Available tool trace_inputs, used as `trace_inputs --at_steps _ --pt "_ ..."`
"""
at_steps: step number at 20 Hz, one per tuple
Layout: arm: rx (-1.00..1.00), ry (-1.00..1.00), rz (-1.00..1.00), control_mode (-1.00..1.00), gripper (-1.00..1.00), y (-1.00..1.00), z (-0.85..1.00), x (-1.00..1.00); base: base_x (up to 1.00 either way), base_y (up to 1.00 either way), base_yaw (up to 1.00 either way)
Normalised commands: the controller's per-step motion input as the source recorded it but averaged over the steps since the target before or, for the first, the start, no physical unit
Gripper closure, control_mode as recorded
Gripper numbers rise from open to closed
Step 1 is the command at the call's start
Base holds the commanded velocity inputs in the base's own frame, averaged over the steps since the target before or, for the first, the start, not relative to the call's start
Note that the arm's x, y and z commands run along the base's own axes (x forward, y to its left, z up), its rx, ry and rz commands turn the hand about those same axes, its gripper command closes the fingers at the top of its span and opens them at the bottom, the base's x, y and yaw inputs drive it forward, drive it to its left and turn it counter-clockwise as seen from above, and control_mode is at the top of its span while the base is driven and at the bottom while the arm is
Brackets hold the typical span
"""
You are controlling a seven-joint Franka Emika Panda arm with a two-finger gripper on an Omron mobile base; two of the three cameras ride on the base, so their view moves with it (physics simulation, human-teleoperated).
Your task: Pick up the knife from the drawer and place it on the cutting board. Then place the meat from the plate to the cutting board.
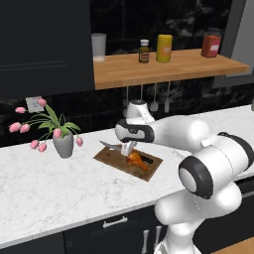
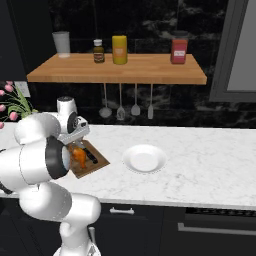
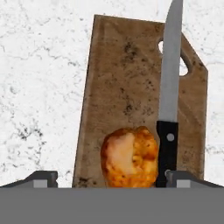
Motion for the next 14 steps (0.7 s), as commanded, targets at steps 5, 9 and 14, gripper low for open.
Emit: trace_inputs --at_steps 5,9,14 --pt "0.0 -0.21 0.0 -1.0 -1.0 -0.2 0.47 -0.75 0.0 0.0 0.0" --pt "0.0 -0.25 0.0 -1.0 -1.0 -0.18 0.48 -0.79 0.0 0.0 0.0" --pt "0.0 -0.25 0.0 -1.0 -1.0 -0.06 0.5 -0.7 0.0 0.0 0.0"
